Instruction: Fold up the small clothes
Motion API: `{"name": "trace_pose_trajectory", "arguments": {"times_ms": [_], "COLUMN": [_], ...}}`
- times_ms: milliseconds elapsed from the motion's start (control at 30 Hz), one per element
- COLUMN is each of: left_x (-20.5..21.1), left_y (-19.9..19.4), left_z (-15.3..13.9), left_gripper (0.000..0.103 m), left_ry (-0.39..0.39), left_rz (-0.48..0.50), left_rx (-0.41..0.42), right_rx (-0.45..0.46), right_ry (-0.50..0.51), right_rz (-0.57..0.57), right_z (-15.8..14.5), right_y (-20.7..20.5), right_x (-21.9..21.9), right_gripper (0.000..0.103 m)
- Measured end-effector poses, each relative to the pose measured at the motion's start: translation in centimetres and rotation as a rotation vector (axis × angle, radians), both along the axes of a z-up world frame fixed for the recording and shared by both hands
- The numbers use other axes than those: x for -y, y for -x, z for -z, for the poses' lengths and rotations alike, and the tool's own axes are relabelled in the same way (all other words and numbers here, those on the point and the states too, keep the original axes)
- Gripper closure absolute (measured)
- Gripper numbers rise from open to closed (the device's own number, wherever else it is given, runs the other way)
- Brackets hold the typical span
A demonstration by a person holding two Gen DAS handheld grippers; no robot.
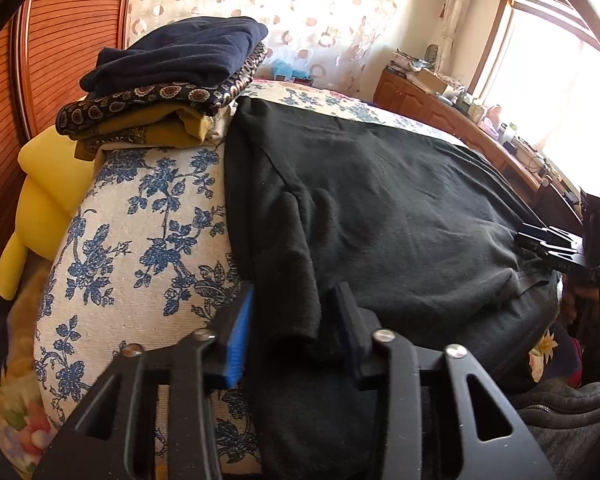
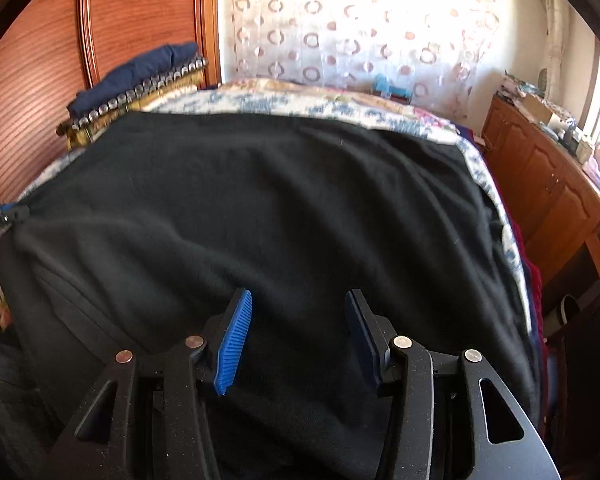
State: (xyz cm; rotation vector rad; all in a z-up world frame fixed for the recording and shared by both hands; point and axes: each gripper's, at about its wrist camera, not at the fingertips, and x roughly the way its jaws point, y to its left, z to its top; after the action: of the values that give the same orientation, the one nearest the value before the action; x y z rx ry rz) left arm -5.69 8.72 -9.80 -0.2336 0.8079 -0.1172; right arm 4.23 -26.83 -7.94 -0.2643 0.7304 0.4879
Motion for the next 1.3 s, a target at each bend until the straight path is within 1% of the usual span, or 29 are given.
{"name": "trace_pose_trajectory", "arguments": {"times_ms": [33,67,133,200,267,333,567,800,933,967,1000,1100,1167,1300], "left_x": [0.1,0.3,0.5,0.5,0.7,1.4,5.1,11.1,15.5,16.7,18.1,21.9,24.0,27.2], "left_y": [-0.1,0.0,-0.1,-0.2,-0.5,-0.9,-3.6,-7.5,-10.2,-10.7,-11.4,-12.4,-12.7,-14.2], "left_z": [0.0,-0.1,-0.6,-1.5,-3.0,-4.5,-10.1,-15.2,-16.7,-17.0,-17.3,-18.0,-18.0,-17.4], "left_gripper": [0.082,0.088,0.092,0.093,0.093,0.094,0.094,0.094,0.095,0.098,0.098,0.098,0.099,0.099], "left_ry": [0.010,0.021,0.027,0.057,0.083,0.092,0.088,0.047,0.046,0.047,0.045,0.021,-0.004,-0.014], "left_rz": [0.013,0.030,0.037,0.043,0.062,0.087,0.215,0.371,0.464,0.489,0.517,0.585,0.620,0.665], "left_rx": [0.001,0.010,0.024,0.048,0.086,0.113,0.217,0.300,0.302,0.303,0.302,0.309,0.312,0.270], "right_rx": [-0.007,-0.005,0.004,0.015,0.011,0.010,0.006,0.016,0.039,0.046,0.055,0.080,0.091,0.098], "right_ry": [-0.010,-0.020,-0.024,-0.012,-0.019,-0.028,-0.070,-0.118,-0.147,-0.154,-0.162,-0.187,-0.211,-0.223], "right_rz": [-0.002,-0.003,-0.013,-0.015,-0.015,-0.015,-0.005,0.053,0.090,0.100,0.114,0.147,0.166,0.200], "right_z": [0.0,-0.1,0.2,0.3,0.3,0.0,-0.3,-0.8,-1.7,-2.0,-2.3,-3.2,-3.6,-3.7], "right_y": [-0.2,0.0,0.0,0.0,-0.1,0.6,1.5,1.9,2.7,2.9,3.1,3.9,4.4,4.8], "right_x": [-0.1,0.0,0.2,0.0,0.1,0.1,1.2,3.6,5.9,6.5,7.2,9.2,10.4,12.4], "right_gripper": [0.045,0.044,0.041,0.040,0.039,0.039,0.039,0.039,0.039,0.039,0.039,0.039,0.039,0.039]}}
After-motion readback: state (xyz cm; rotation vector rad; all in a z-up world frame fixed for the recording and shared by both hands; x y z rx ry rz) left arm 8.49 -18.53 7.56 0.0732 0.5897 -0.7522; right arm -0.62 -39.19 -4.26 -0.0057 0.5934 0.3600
